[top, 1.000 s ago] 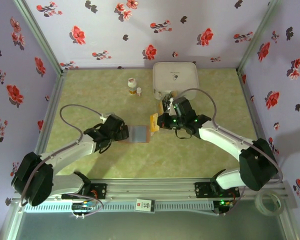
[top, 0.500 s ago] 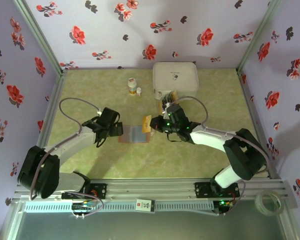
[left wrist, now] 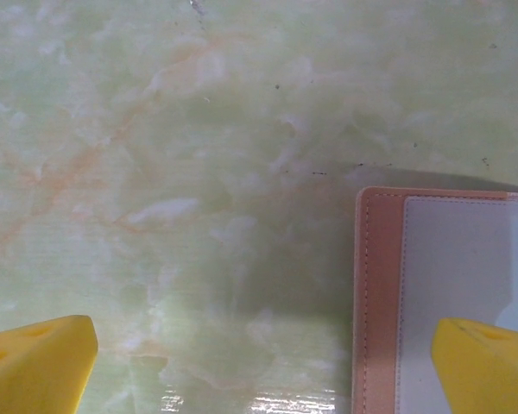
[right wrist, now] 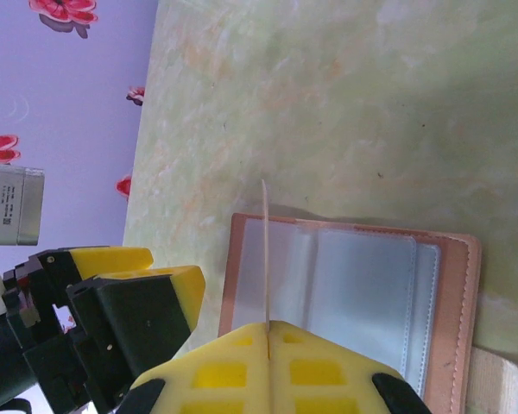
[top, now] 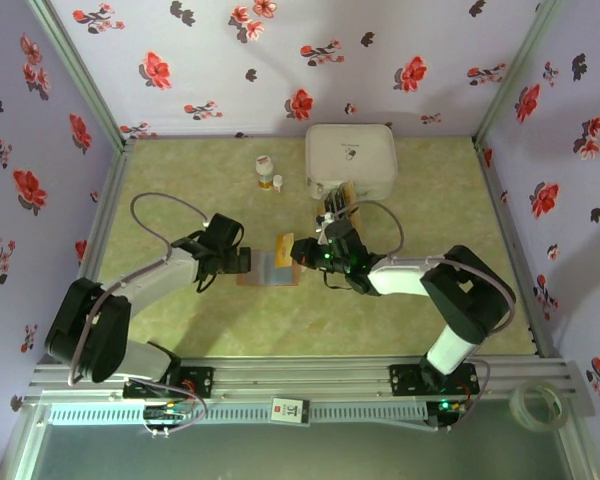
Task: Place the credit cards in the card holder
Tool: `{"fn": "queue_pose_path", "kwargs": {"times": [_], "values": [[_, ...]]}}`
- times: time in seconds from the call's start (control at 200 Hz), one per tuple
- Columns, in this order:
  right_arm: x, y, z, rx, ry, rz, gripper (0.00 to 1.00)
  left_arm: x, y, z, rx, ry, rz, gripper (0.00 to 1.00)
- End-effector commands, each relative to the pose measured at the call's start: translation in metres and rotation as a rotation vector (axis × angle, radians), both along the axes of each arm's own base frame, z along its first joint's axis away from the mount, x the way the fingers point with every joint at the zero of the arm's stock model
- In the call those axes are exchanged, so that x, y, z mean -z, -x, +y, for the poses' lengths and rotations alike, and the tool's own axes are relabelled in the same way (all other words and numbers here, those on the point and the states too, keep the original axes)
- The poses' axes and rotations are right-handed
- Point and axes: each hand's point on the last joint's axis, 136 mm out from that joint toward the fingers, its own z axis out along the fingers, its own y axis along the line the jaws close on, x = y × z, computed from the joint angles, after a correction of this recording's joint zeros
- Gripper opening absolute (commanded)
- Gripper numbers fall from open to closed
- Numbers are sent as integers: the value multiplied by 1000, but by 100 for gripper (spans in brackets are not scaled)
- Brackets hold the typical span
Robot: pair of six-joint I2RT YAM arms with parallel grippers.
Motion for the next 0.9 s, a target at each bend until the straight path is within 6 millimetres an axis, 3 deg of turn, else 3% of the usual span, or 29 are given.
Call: {"fn": "queue_pose_path", "kwargs": {"times": [0.0,0.895], "values": [[-3,-1,10,-13,-68,-22,0,3,-2,-8,31,5,-4,100],[16,3,23,-24,-39,-24,0,37,17,-3,6,0,27,100]]}}
